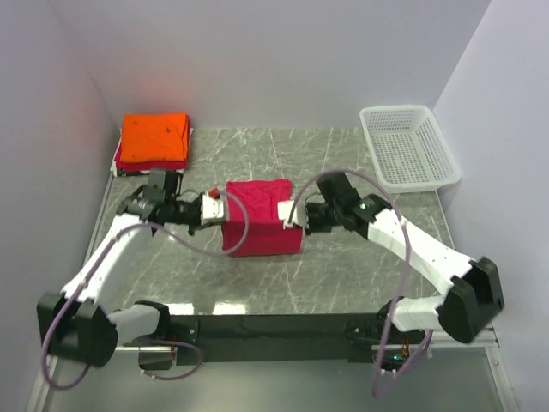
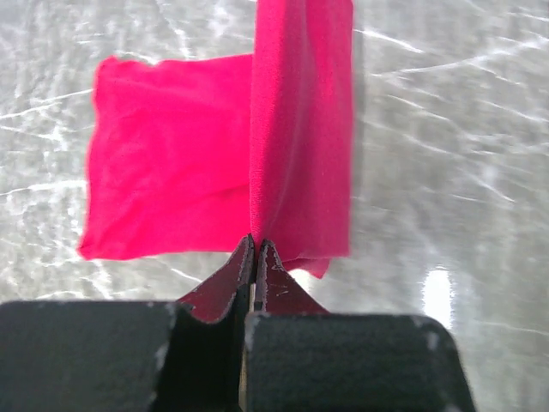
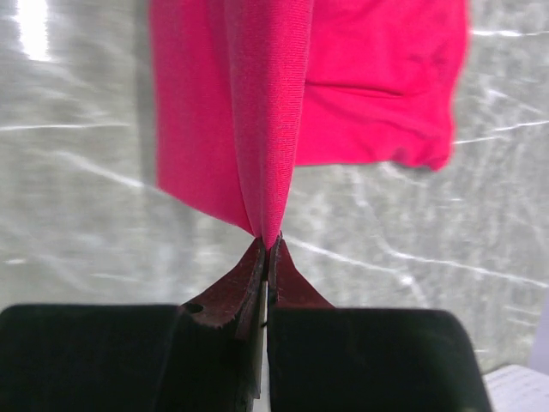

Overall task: Fold and stack the t-shirts
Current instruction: Fold the tshirt

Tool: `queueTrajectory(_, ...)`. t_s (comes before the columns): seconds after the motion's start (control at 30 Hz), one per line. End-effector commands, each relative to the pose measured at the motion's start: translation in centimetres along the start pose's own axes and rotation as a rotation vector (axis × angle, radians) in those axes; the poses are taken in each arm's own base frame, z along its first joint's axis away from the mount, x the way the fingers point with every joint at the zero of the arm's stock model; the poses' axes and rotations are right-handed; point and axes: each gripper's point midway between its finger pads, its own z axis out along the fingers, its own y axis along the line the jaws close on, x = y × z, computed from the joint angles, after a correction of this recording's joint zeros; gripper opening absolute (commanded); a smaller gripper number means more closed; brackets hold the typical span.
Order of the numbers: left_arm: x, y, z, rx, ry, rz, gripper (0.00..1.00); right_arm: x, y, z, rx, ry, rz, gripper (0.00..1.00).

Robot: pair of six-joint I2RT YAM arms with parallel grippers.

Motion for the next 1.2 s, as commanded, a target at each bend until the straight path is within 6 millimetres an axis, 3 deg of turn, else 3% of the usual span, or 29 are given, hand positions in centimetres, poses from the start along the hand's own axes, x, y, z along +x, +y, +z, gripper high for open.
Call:
queueTrajectory(0.0,-1.3,5.0,-0.2,-0.033,-0.057,0.066,0.01,0.2,-4.6,-0.5,0.044,0.002,-0.051,0.00)
queueTrajectory(0.03,-1.1,5.8,0.0,-0.030,-0.058,0.054,0.01,0.8,-5.2,0.7,0.016,0.009,-0.041,0.00)
queueTrajectory(0.1,-0.4,8.7,0.6,-0.044,-0.062,0.008,0.01,0.5,-8.3,0.6,0.039,-0.001,-0.058,0.00)
queueTrajectory(0.13,-0.1,9.7,0.9,-0.048,-0.062,-0.005,0.01,2.2,-9.1,2.0,0.006,0.019,-0.027,0.00)
queueTrajectory(0.17,1.1,11.3,1.6,-0.056,-0.058,-0.026,0.01,1.8,-11.0,1.9,0.025,0.013,-0.037,0.00)
queueTrajectory(0.2,0.9,12.9,1.6,-0.078,-0.063,-0.042,0.01,2.1,-11.9,2.5,0.024,0.014,-0.038,0.00)
queueTrajectory(0.23,1.4,14.1,2.0,-0.091,-0.058,-0.051,0.01,3.7,-12.5,4.5,-0.007,0.028,-0.007,0.00)
queueTrajectory(0.27,3.4,15.2,3.4,-0.082,-0.044,-0.108,0.01,3.2,-14.4,4.6,0.008,0.022,-0.021,0.00)
queueTrajectory(0.3,3.5,17.0,3.6,-0.104,-0.039,-0.101,0.01,3.7,-15.1,5.5,0.002,0.029,-0.019,0.00)
queueTrajectory(0.33,4.8,17.9,4.2,-0.112,-0.009,-0.120,0.01,5.5,-15.1,8.1,-0.042,0.048,0.011,0.00)
queueTrajectory(0.37,5.9,18.7,4.7,-0.115,0.015,-0.135,0.01,5.5,-16.7,8.5,-0.024,0.057,0.003,0.00)
queueTrajectory(0.43,9.5,20.6,6.7,-0.112,0.088,-0.192,0.01,7.6,-18.0,11.6,-0.032,0.104,0.030,0.00)
queueTrajectory(0.47,12.3,21.0,8.3,-0.105,0.126,-0.252,0.05,8.4,-18.4,12.5,-0.029,0.119,0.047,0.00)
queueTrajectory(0.5,12.3,22.8,8.5,-0.141,0.131,-0.270,0.07,9.1,-18.8,13.2,-0.018,0.136,0.082,0.03)
queueTrajectory(0.53,13.1,23.6,8.9,-0.156,0.142,-0.296,0.08,10.5,-18.6,14.8,-0.026,0.165,0.105,0.13)
queueTrajectory(0.57,15.3,24.0,9.6,-0.167,0.163,-0.356,0.12,10.7,-20.4,15.0,0.038,0.161,0.109,0.17)
queueTrajectory(0.6,15.0,25.1,9.4,-0.188,0.148,-0.410,0.14,11.0,-21.3,14.9,0.080,0.161,0.163,0.21)
queueTrajectory(0.63,15.6,25.3,9.5,-0.190,0.148,-0.434,0.18,11.0,-22.1,15.0,0.107,0.151,0.186,0.30)
queueTrajectory(0.67,16.3,25.3,9.5,-0.195,0.150,-0.475,0.24,10.4,-24.1,14.4,0.167,0.129,0.205,0.35)
queueTrajectory(0.7,16.6,25.4,9.4,-0.208,0.160,-0.484,0.27,10.2,-24.5,14.1,0.184,0.119,0.259,0.37)
queueTrajectory(0.73,16.6,25.3,9.3,-0.213,0.162,-0.492,0.30,9.4,-25.8,13.3,0.217,0.104,0.274,0.40)
queueTrajectory(0.77,16.3,25.0,8.7,-0.217,0.162,-0.499,0.37,9.1,-25.9,12.9,0.230,0.103,0.328,0.41)
queueTrajectory(0.8,15.8,24.9,8.4,-0.219,0.152,-0.503,0.44,9.0,-26.1,12.3,0.242,0.101,0.356,0.48)
queueTrajectory(0.87,14.3,24.6,7.0,-0.249,0.127,-0.508,0.58,7.9,-26.4,11.0,0.283,0.074,0.406,0.50)
queueTrajectory(1.0,10.9,24.3,4.2,-0.320,0.013,-0.578,0.60,4.8,-23.8,9.5,0.211,-0.023,0.605,0.50)
queueTrajectory(1.03,9.8,24.0,3.8,-0.315,-0.027,-0.600,0.60,3.0,-23.0,9.2,0.162,-0.071,0.620,0.48)
queueTrajectory(1.17,7.4,22.0,2.5,-0.324,-0.112,-0.748,0.59,0.7,-18.6,10.5,-0.014,-0.125,0.782,0.40)
